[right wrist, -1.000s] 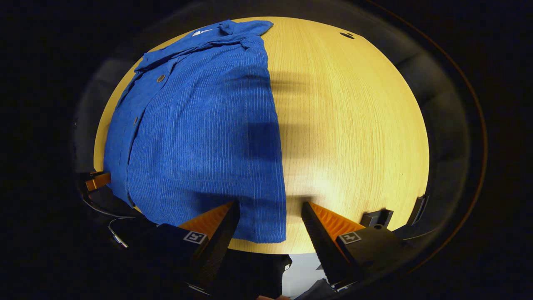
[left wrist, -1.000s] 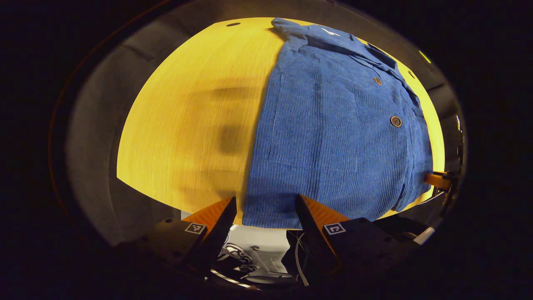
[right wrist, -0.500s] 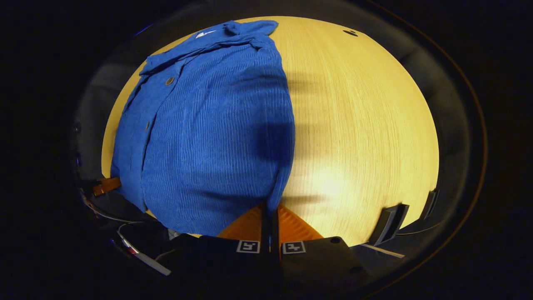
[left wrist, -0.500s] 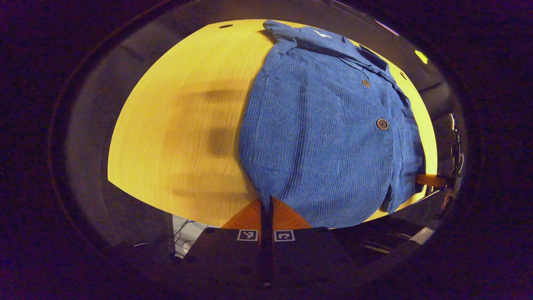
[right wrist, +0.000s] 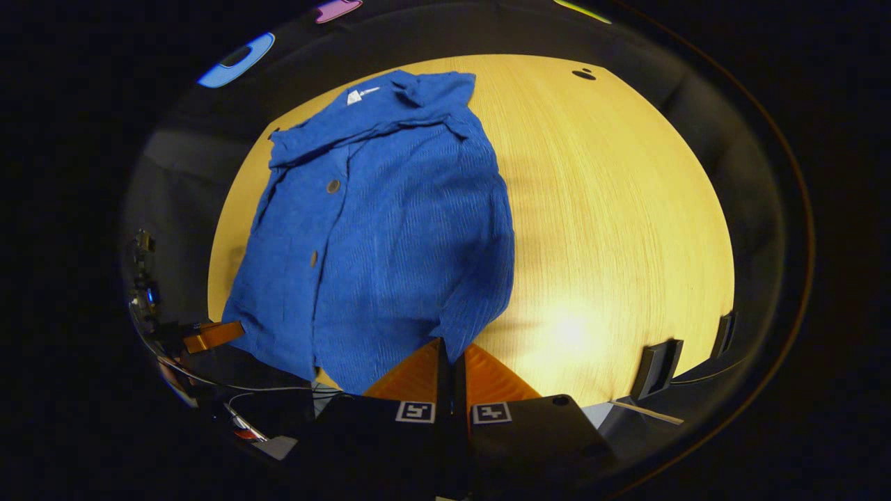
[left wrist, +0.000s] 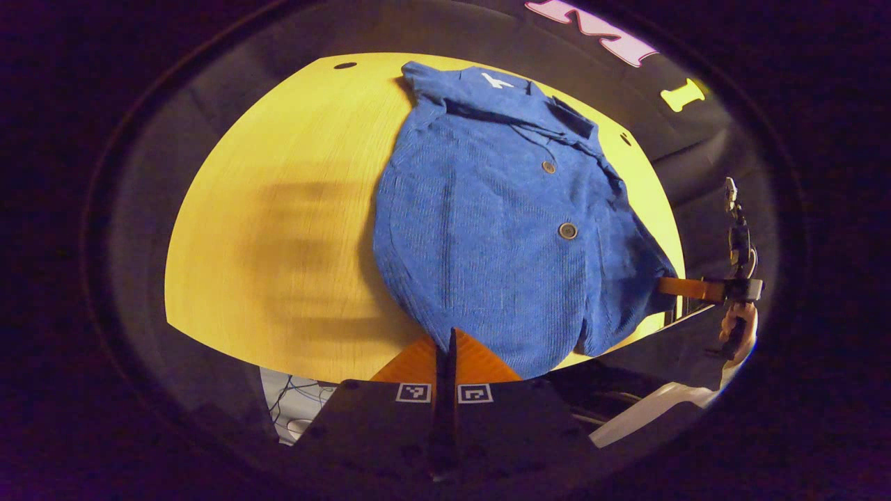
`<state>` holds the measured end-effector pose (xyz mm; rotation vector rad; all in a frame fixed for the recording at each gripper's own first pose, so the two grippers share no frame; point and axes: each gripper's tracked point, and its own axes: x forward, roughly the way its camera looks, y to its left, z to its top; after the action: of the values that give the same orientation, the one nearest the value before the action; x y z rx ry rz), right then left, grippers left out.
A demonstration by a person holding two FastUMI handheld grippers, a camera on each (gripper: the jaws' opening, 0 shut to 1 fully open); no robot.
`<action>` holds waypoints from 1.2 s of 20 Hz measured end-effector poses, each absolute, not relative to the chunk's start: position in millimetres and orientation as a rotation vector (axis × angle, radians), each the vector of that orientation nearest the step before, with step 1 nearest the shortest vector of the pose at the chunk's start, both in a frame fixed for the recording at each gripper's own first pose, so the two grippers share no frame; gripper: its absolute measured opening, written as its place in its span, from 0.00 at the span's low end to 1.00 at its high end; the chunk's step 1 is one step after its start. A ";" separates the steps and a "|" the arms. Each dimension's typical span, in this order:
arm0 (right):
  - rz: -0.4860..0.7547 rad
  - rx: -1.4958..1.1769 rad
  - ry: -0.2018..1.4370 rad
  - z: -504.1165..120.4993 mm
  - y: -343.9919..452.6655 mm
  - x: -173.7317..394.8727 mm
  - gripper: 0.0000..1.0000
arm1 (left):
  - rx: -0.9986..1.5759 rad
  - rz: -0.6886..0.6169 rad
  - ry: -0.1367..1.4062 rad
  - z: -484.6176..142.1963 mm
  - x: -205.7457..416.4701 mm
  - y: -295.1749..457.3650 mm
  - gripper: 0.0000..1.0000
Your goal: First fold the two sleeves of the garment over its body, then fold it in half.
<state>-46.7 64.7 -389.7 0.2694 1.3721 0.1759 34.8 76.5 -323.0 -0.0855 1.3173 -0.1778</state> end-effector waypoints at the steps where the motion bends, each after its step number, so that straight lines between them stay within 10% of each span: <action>1: 0.176 0.277 1.350 -379.4 67.2 -38.9 0.05 | -0.078 -0.189 1.286 -312.0 40.5 77.1 0.00; 17: 0.148 0.305 0.901 -240.0 91.8 219.8 0.04 | -0.036 -0.228 0.902 -174.9 249.8 87.7 0.00; 24: 0.018 0.453 0.948 -341.9 72.9 379.2 0.04 | -0.079 -0.021 0.992 -226.9 380.0 129.6 0.00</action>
<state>379.2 72.9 -341.9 0.4534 0.9483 0.0180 380.0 129.6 -226.9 -0.0792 0.9919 -0.0207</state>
